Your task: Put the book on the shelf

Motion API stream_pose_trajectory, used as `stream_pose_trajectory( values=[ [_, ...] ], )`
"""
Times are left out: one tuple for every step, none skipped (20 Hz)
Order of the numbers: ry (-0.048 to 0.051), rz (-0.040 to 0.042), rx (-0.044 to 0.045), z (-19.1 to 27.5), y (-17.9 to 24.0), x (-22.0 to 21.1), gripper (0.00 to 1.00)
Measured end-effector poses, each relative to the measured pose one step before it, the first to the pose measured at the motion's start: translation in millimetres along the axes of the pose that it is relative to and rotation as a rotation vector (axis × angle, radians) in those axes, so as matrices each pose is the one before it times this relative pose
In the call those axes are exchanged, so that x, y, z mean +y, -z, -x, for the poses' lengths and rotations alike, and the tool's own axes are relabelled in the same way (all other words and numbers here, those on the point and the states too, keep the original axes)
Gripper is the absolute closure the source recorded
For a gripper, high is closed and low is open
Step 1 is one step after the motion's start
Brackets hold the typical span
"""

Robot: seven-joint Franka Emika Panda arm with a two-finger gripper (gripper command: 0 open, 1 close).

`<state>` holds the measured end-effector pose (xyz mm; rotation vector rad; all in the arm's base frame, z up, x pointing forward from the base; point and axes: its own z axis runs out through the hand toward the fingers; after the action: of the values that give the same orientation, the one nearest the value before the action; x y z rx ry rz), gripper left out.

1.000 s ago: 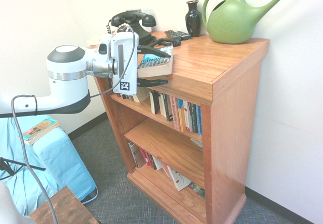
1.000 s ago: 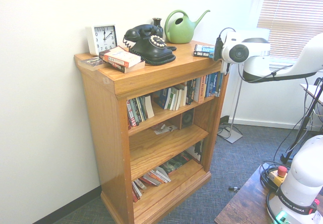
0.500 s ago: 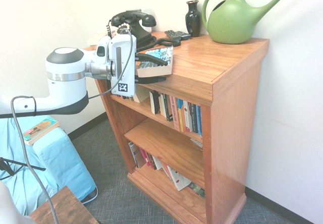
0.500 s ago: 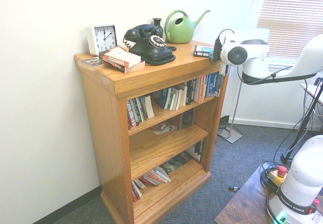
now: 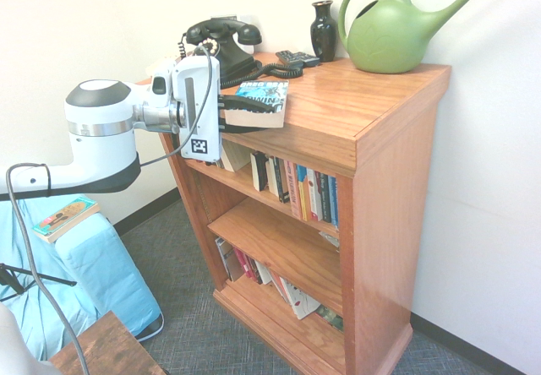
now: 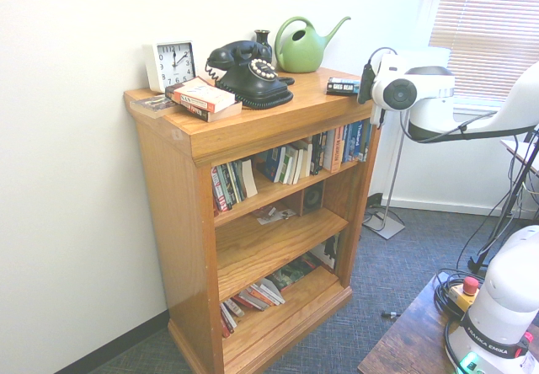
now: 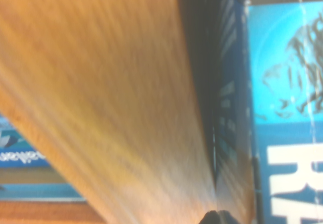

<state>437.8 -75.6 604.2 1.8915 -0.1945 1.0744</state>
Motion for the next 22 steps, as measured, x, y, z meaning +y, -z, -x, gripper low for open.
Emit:
stream_pose_trajectory(
  values=[
    [-0.01478, 0.00047, -0.00908, 1.60, 2.36, 1.74, 1.00],
    [-0.02733, -0.00212, -0.01970, 0.12, 3.56, 2.66, 1.00],
    [-0.03264, -0.00580, -0.02222, -0.47, 5.40, 2.52, 1.00],
    [-0.03600, -0.00930, -0.02413, -0.47, 7.13, 2.27, 1.00],
    [-0.04246, -0.01112, -0.02990, -1.10, 9.19, 3.10, 1.00],
    [-0.04000, -0.01184, -0.03010, -0.93, 11.19, 3.06, 1.00],
    [-0.04180, -0.01371, -0.03399, 0.55, 13.04, 2.73, 1.00],
    [-0.04073, -0.01700, -0.04347, 3.42, 14.72, 2.61, 1.00],
    [-0.03449, -0.01869, -0.04349, 5.94, 15.96, 1.95, 1.00],
    [-0.03327, -0.02028, -0.04313, 7.91, 16.49, 2.15, 1.00],
    [-0.03070, -0.02604, -0.04569, 9.39, 15.82, 1.94, 1.00],
    [-0.02533, -0.02658, -0.04316, 11.29, 14.23, 1.32, 1.00],
    [-0.02221, -0.02640, -0.03789, 11.43, 12.01, 1.06, 1.00],
    [-0.02064, -0.02973, -0.03760, 11.38, 8.18, 0.02, 1.00],
    [-0.01691, -0.03010, -0.04018, 11.71, 4.03, -1.47, 1.00],
    [-0.01682, -0.02813, -0.03905, 11.11, 1.12, -1.41, 1.00],
    [-0.01709, -0.02886, -0.04896, 11.22, -2.41, -2.23, 1.00],
    [-0.01155, -0.02643, -0.05161, 12.48, -7.34, -4.10, 1.00],
    [-0.00675, -0.02289, -0.04332, 11.94, -10.11, -5.36, 1.00],
    [-0.00496, -0.02278, -0.03369, 11.03, -9.68, -5.71, 1.00],
    [0.00030, -0.02001, -0.02508, 10.43, -8.95, -5.88, 1.00],
    [0.00427, -0.01439, -0.01388, 8.58, -8.43, -5.70, 1.00]
  ],
)
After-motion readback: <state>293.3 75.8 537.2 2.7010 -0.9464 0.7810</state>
